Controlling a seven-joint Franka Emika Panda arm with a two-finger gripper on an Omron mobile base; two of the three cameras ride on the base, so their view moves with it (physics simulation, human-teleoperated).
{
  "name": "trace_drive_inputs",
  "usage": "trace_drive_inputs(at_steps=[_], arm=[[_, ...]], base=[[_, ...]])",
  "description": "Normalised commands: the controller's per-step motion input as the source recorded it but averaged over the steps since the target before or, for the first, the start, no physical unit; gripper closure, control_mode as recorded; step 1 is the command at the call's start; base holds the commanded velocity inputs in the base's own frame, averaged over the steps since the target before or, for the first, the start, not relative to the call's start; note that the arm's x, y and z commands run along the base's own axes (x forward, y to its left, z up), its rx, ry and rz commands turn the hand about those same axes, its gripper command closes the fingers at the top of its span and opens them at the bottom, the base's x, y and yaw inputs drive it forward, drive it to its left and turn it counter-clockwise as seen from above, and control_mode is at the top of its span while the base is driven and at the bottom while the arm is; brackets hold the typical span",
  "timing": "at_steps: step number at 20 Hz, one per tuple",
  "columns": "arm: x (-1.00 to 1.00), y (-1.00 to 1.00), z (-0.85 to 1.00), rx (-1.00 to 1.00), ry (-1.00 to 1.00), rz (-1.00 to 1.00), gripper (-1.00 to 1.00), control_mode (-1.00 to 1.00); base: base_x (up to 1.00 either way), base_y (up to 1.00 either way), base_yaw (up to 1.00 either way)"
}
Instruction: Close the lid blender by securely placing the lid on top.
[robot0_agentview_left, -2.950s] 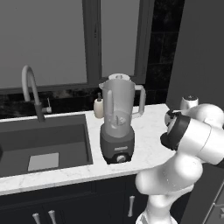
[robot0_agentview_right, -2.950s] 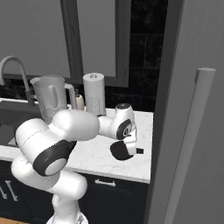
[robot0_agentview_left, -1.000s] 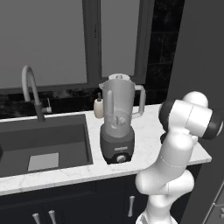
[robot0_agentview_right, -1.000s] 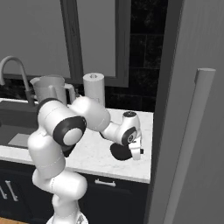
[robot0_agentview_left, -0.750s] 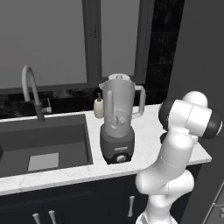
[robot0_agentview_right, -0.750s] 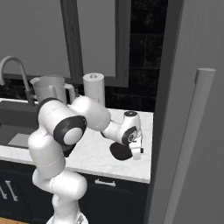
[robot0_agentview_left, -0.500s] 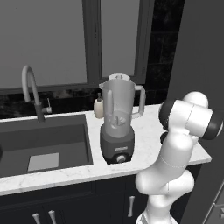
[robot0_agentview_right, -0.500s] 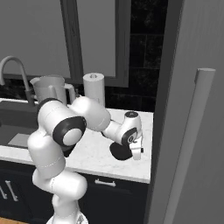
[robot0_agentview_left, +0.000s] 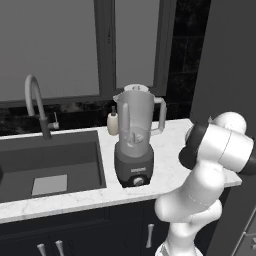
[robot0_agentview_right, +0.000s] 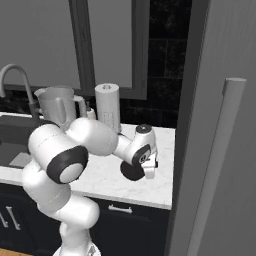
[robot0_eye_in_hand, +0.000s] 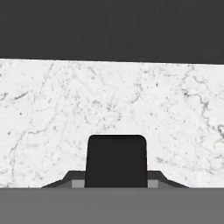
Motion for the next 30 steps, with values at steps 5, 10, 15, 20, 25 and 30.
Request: trace_drive_inputs(at_steps=[5,10,15,20,25,30], arm=[[0.0,0.5,0.65,-0.01,-0.16,-0.07,1.0,-1.0],[-0.02,0.27,0.73,0.0,-0.18,-0.05,1.0,-1.0],[0.0,0.18,0.86,0.0,-0.18,-0.03,1.0,-1.0],[-0.13,0.07,0.98,0.0,-0.23,0.0,1.0,-1.0],[-0.3,0.03,1.0,0.0,-0.29,-0.02,1.0,-1.0],[-0.36,0.05,0.96,0.0,-0.25,-0.02,1.0,-1.0]], base=[[0.0,0.0,0.0],[0.0,0.0,0.0],[0.0,0.0,0.0],[0.0,0.0,0.0],[0.0,0.0,0.0],[0.0,0.0,0.0]])
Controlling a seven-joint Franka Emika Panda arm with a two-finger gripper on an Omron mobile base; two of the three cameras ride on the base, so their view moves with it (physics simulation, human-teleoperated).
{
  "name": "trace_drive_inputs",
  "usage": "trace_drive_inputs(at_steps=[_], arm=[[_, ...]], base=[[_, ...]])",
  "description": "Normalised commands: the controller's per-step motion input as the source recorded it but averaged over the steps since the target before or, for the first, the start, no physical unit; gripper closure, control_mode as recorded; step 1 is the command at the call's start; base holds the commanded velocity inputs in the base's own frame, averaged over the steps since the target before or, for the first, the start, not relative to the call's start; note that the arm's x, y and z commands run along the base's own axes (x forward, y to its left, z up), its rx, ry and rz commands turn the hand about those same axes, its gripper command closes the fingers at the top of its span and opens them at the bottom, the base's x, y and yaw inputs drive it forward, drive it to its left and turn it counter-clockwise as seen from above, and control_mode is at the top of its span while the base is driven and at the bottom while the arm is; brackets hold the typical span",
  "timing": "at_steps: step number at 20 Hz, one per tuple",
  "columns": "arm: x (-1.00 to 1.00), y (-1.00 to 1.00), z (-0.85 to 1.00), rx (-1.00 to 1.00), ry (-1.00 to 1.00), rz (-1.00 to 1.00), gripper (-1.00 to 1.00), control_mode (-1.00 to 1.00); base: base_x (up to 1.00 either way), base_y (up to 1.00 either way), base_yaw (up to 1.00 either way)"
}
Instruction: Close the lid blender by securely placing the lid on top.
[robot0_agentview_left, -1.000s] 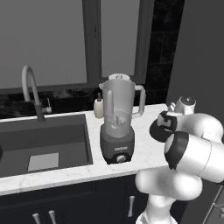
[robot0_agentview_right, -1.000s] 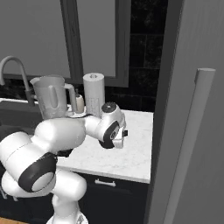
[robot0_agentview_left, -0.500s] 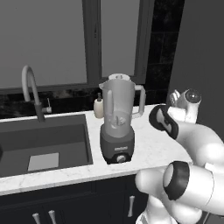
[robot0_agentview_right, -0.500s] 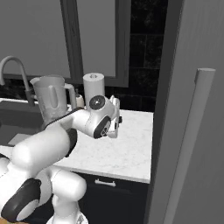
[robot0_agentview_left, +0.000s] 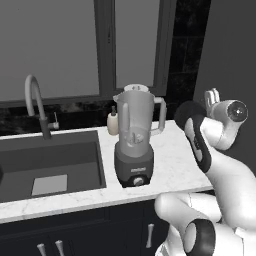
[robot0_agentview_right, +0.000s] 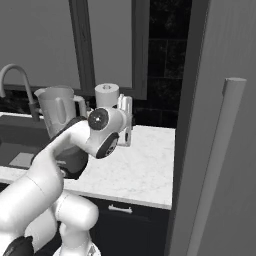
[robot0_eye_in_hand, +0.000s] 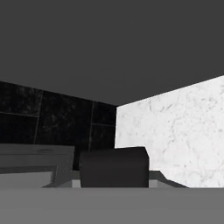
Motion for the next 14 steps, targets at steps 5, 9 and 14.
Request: trace_drive_inputs(at_steps=[5,9,14], arm=[[-0.34,0.4,0.85,0.0,-0.26,0.0,1.0,-1.0],[-0.31,0.36,0.78,-0.01,-0.23,0.0,1.0,-1.0],[-0.24,0.39,0.9,-0.02,-0.2,0.0,1.0,-1.0]], base=[[0.0,0.0,0.0],[0.0,0.0,0.0],[0.0,0.0,0.0]])
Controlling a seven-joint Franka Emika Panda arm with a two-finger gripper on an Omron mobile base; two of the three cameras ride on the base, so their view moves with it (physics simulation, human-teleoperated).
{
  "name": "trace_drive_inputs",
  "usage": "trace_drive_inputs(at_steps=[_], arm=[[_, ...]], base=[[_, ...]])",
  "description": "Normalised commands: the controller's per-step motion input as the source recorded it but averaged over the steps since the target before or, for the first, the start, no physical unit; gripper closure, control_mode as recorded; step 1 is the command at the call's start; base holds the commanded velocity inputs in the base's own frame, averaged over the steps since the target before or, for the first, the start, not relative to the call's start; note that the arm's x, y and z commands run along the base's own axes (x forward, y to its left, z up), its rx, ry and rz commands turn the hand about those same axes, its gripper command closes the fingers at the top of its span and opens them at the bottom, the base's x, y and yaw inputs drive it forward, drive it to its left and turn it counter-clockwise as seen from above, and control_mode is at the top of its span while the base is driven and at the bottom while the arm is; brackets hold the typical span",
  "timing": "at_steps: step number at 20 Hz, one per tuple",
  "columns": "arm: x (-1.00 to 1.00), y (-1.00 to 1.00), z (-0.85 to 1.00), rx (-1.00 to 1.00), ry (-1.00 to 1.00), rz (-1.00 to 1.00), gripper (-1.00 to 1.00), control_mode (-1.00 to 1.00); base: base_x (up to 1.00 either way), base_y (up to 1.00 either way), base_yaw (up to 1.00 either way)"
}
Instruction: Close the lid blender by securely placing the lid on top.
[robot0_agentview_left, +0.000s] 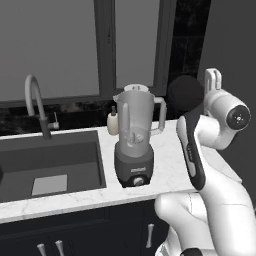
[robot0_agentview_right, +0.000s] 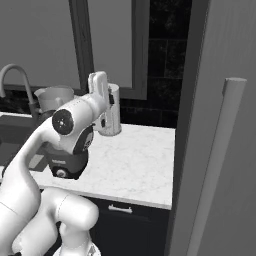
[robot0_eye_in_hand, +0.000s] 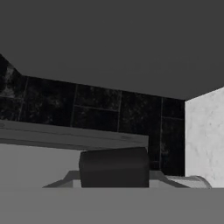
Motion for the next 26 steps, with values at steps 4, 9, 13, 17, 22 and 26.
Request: trace_drive_inputs(at_steps=[4,9,13,17,22,26], arm=[[-0.29,0.39,1.0,0.0,-0.12,0.0,1.0,-1.0],[-0.43,0.2,1.0,0.0,-0.01,0.0,1.0,-1.0],[-0.67,0.02,0.87,0.0,0.08,0.0,1.0,-1.0],[-1.0,0.0,0.15,0.11,0.04,0.05,1.0,-1.0],[-0.97,0.11,0.07,0.05,0.08,0.05,1.0,-1.0],[-0.9,0.26,0.11,0.0,0.14,0.05,1.0,-1.0]], base=[[0.0,0.0,0.0],[0.0,0.0,0.0],[0.0,0.0,0.0],[0.0,0.0,0.0],[0.0,0.0,0.0],[0.0,0.0,0.0]])
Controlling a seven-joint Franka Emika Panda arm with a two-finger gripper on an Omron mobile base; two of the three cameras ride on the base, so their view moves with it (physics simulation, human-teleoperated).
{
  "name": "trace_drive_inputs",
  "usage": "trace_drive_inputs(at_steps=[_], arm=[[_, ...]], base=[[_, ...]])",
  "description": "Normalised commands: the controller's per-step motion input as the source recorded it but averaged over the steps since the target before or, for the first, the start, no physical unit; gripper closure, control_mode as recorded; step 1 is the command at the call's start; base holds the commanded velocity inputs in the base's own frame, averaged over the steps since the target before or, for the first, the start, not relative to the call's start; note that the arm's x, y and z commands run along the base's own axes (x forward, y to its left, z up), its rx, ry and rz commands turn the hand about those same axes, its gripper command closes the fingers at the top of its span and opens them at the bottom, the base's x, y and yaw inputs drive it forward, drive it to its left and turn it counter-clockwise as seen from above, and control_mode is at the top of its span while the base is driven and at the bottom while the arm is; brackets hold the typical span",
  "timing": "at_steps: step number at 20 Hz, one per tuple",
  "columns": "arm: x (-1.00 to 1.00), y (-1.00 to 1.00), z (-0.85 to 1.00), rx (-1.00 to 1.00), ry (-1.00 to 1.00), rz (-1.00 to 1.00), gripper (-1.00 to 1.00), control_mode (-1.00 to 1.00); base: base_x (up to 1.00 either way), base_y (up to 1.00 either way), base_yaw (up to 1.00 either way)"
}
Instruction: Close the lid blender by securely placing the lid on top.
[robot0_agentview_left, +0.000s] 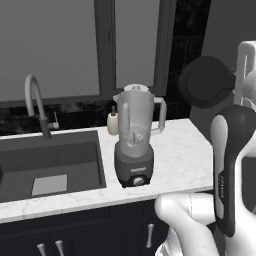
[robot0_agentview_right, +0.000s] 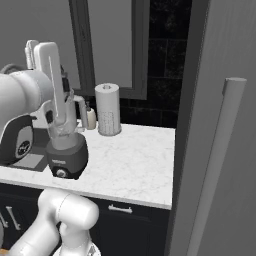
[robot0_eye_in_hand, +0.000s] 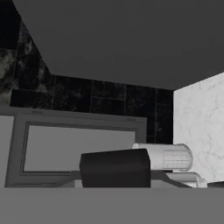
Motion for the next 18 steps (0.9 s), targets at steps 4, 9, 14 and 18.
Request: trace_drive_inputs(at_steps=[4,9,14,18], arm=[[-0.66,0.34,0.16,0.0,0.21,0.07,1.0,-1.0],[-0.34,0.4,0.0,0.0,0.23,0.11,1.0,-1.0],[0.01,0.35,0.0,0.0,0.17,0.15,1.0,-1.0],[0.58,0.48,-0.07,0.01,0.12,0.11,1.0,-1.0]], base=[[0.0,0.0,0.0],[0.0,0.0,0.0],[0.0,0.0,0.0],[0.0,0.0,0.0]])
